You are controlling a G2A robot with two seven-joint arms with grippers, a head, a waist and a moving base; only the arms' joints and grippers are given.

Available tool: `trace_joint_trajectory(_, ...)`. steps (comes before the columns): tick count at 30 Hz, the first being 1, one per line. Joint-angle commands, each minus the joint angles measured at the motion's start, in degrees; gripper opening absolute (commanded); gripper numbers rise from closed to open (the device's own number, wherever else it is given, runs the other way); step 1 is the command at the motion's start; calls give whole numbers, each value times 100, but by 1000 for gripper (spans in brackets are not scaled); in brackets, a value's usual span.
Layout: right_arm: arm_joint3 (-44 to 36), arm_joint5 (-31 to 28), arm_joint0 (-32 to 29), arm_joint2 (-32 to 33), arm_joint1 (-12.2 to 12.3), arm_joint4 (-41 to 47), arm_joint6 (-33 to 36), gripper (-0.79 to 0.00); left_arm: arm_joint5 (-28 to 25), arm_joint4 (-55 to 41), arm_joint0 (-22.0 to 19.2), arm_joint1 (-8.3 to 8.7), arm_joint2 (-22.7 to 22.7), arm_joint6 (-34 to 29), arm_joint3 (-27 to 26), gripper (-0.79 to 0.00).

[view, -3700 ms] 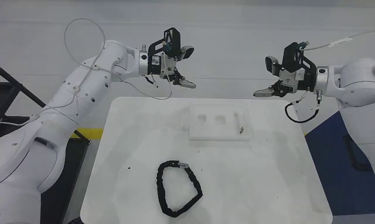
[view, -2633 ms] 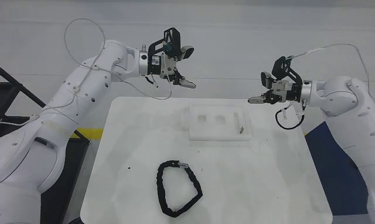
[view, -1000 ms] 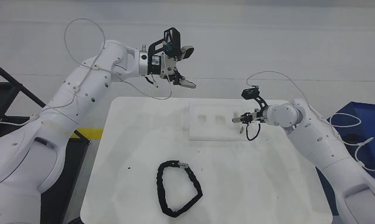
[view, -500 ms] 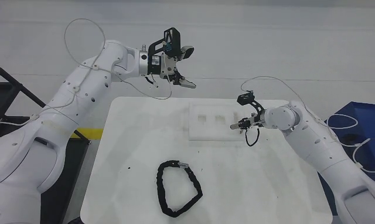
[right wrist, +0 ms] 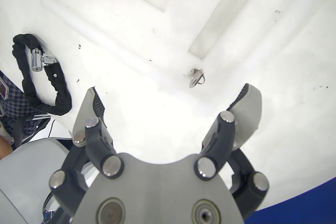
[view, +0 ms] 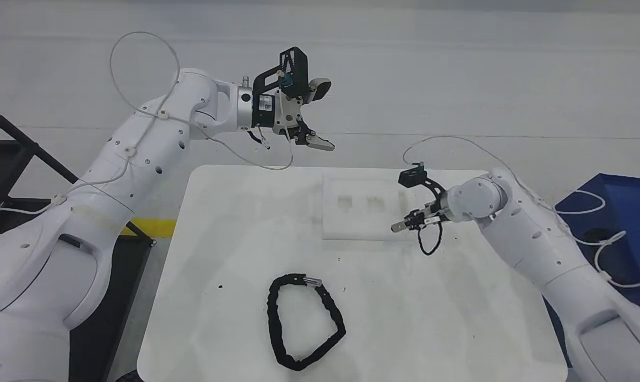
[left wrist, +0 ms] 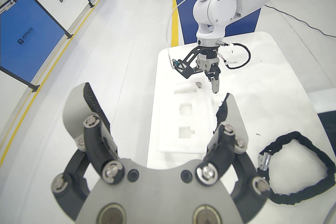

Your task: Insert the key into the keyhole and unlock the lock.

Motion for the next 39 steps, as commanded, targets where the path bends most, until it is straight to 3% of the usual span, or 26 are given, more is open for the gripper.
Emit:
trace_joint_trajectory(1,83,29,20,-28,-38,5,-37,-117,0,0,0,0,0,0,0,0)
trace_joint_trajectory(4,251,110,49,-53,-105,103,-47,-277,0,0,0,0,0,0,0,0)
trace_joint_trajectory(10,478,155,126,-127,-214,96,-33,-394,0,0,0,0,0,0,0,0)
trace_joint_trajectory(24,769,839,214,-229,-416,-173,-220,-443,0,0,0,0,0,0,0,0)
trace_joint_trajectory(39,1093,1294,315,-380,-663,-492,-263,-696,0,0,0,0,0,0,0,0)
